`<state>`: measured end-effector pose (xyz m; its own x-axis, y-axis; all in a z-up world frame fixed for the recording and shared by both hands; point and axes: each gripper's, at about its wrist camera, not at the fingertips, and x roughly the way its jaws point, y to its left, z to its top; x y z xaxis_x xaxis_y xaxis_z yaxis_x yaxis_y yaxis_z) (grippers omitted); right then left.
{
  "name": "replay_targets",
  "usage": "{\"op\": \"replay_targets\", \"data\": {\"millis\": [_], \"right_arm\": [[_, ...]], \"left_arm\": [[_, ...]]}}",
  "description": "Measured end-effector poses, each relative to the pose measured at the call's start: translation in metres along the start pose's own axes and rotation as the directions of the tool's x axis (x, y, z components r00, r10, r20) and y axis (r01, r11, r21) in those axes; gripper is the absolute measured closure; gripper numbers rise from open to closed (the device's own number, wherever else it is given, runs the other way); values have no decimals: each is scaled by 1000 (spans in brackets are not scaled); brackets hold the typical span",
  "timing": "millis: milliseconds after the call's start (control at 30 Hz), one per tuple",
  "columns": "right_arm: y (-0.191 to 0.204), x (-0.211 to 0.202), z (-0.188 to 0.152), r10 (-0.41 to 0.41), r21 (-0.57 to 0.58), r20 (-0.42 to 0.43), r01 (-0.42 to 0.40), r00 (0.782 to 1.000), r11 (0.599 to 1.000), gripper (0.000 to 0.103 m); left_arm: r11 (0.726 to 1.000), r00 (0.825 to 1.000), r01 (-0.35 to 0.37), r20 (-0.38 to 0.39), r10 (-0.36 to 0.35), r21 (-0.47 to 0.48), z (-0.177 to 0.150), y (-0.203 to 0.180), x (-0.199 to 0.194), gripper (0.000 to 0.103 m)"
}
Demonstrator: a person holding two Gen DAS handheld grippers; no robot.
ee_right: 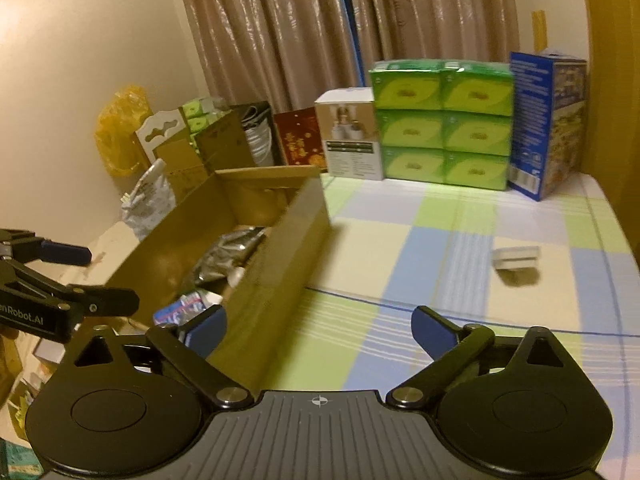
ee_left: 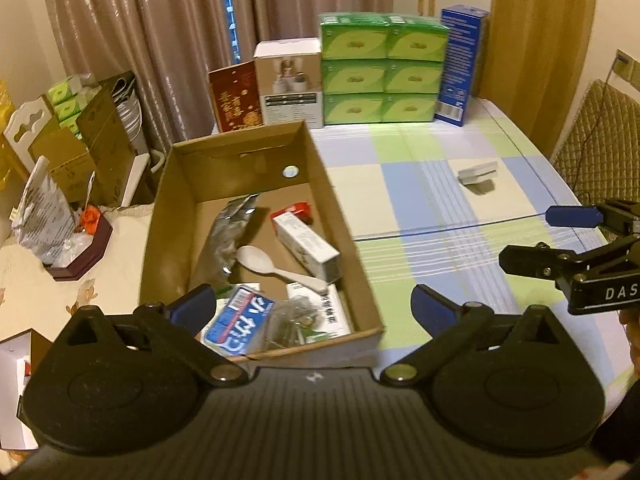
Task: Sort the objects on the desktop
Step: 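Swing both open tools from the box back over the black cable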
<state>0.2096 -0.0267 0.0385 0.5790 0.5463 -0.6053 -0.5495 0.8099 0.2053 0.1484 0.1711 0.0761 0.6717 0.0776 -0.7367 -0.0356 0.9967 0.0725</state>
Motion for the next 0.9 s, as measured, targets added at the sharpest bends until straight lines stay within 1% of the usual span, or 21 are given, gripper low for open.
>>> {"op": "replay_targets", "data": {"millis": [100,233,400,500,667,767,900], "right_arm": [[-11,-14,-11,-24,-10,0,24,1000,1000,2],[-35,-31,-35,-67,4,-10,67,998,998,2],[-73,-50,-68,-130,61,-33,132,991,989,2],[-94,-62,-80,-168,93,-29,170,985,981,2],[-122,-74,-93,-225,119,-15,225,974,967,2],[-135,-74,-97,-234,125,-9,233,972,964,2],[-151,-63,-99,-236,106,-20,236,972,966,2]], "left_arm": [[1000,999,7,34,-7,27,-4,-16,-5,1],[999,996,28,83,-32,44,-7,-38,-9,1],[992,994,83,68,-90,94,-7,-72,-1,1],[988,992,102,62,-109,113,-8,-91,7,1],[985,990,125,46,-131,116,-7,-119,21,1],[983,989,141,37,-146,117,-4,-134,34,1],[982,987,156,26,-160,110,1,-153,55,1]]}}
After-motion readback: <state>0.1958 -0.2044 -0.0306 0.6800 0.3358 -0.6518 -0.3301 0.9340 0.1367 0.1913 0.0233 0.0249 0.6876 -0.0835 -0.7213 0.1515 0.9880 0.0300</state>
